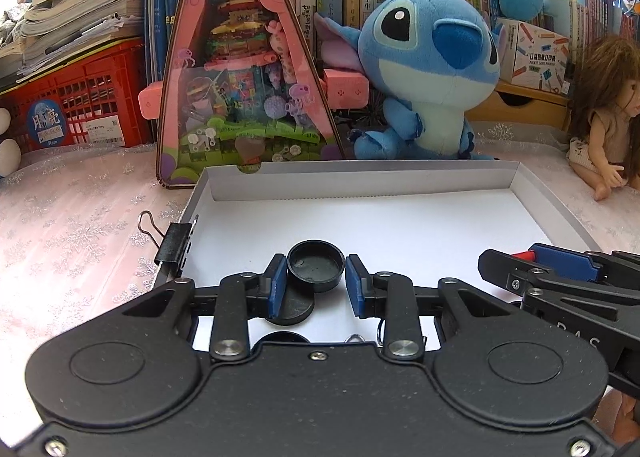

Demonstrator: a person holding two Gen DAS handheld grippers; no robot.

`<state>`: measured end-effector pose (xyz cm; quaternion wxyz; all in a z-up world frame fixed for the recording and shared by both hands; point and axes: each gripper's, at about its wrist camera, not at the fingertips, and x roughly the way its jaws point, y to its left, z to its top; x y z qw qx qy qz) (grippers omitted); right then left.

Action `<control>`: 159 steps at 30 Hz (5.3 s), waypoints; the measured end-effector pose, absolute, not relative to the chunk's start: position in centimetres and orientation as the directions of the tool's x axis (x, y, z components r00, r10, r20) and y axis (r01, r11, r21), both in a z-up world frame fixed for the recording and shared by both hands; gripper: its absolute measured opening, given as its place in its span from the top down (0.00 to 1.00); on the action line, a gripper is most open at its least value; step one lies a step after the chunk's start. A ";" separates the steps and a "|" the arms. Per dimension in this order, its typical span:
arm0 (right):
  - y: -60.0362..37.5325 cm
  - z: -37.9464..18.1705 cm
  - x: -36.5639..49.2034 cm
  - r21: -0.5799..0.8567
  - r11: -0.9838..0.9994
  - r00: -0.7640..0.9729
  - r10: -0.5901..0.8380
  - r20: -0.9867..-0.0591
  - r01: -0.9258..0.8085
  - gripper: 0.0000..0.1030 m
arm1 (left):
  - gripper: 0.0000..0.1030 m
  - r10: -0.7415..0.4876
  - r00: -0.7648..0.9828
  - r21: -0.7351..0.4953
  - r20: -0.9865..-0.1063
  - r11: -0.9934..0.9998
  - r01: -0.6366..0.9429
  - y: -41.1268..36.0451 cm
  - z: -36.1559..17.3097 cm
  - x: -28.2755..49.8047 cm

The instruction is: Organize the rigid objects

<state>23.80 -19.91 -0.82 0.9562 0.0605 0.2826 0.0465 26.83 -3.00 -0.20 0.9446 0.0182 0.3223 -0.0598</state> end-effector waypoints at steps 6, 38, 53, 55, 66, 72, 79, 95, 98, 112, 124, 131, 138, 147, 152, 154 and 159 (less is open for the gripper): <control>-19.6 -0.9 24.0 0.116 0.992 0.831 0.111 -0.545 -0.057 0.51 | 0.71 -0.098 0.788 0.006 -0.608 0.992 0.128 -3.1 -0.3 27.0; -20.0 0.8 22.0 0.122 0.991 0.849 0.107 -0.517 -0.051 0.29 | 0.30 -0.095 0.807 0.003 -0.582 0.993 0.120 -2.9 1.8 24.5; -20.7 1.7 18.7 0.133 0.991 0.852 0.085 -0.516 -0.019 0.11 | 0.19 -0.108 0.794 -0.015 -0.598 0.992 0.124 -1.4 3.0 20.7; -20.6 1.7 18.2 0.133 0.991 0.850 0.085 -0.520 -0.018 0.11 | 0.18 -0.114 0.792 -0.022 -0.600 0.992 0.126 -1.1 3.2 20.1; -20.7 2.2 15.7 0.143 0.989 0.842 0.095 -0.532 -0.022 0.09 | 0.18 -0.107 0.788 -0.015 -0.606 0.992 0.123 0.2 3.8 16.7; -20.8 1.9 14.0 0.139 0.990 0.839 0.093 -0.536 -0.020 0.08 | 0.18 -0.102 0.783 -0.016 -0.614 0.993 0.117 0.9 3.2 14.8; -20.5 1.2 12.5 0.113 0.993 0.832 0.081 -0.548 -0.023 0.07 | 0.17 -0.087 0.779 -0.003 -0.620 0.994 0.109 1.4 2.3 12.9; -21.0 -0.9 11.3 0.114 0.993 0.784 0.078 -0.616 -0.009 0.06 | 0.17 -0.059 0.751 0.028 -0.658 0.994 0.102 1.6 0.3 11.3; -20.8 -1.3 11.3 0.094 0.996 0.779 0.067 -0.623 -0.010 0.05 | 0.17 -0.041 0.747 0.044 -0.663 0.995 0.094 1.5 -0.1 11.6; -20.1 -1.9 11.5 0.033 0.999 0.772 0.023 -0.635 -0.003 0.00 | 0.05 -0.046 0.759 0.014 -0.649 0.997 0.072 2.2 -1.0 12.2; -19.9 -2.0 11.8 0.014 1.000 0.769 -0.001 -0.640 0.012 0.00 | 0.00 -0.045 0.757 0.004 -0.652 0.998 0.062 2.5 -1.2 12.5; -19.9 -2.0 11.8 0.014 1.000 0.769 -0.001 -0.640 0.012 0.00 | 0.00 -0.042 0.757 0.008 -0.652 0.998 0.062 2.5 -1.2 12.6; -20.0 -2.0 11.8 0.014 1.000 0.769 0.000 -0.640 0.012 0.00 | 0.00 -0.040 0.757 0.010 -0.652 0.998 0.061 2.5 -1.2 12.6; -20.0 -2.0 11.8 0.014 1.000 0.769 -0.001 -0.640 0.012 0.00 | 0.00 -0.040 0.757 0.010 -0.652 0.998 0.062 2.5 -1.2 12.6; -20.0 -2.0 11.8 0.014 1.000 0.769 0.000 -0.640 0.012 0.00 | 0.00 -0.041 0.757 0.010 -0.652 0.998 0.062 2.5 -1.2 12.6; -20.0 -2.0 11.8 0.014 1.000 0.769 0.000 -0.640 0.012 0.00 | 0.00 -0.040 0.757 0.010 -0.652 0.998 0.062 2.5 -1.2 12.6; -20.0 -2.0 11.8 0.014 1.000 0.769 0.000 -0.640 0.012 0.00 | 0.00 -0.040 0.757 0.010 -0.652 0.998 0.062 2.5 -1.2 12.6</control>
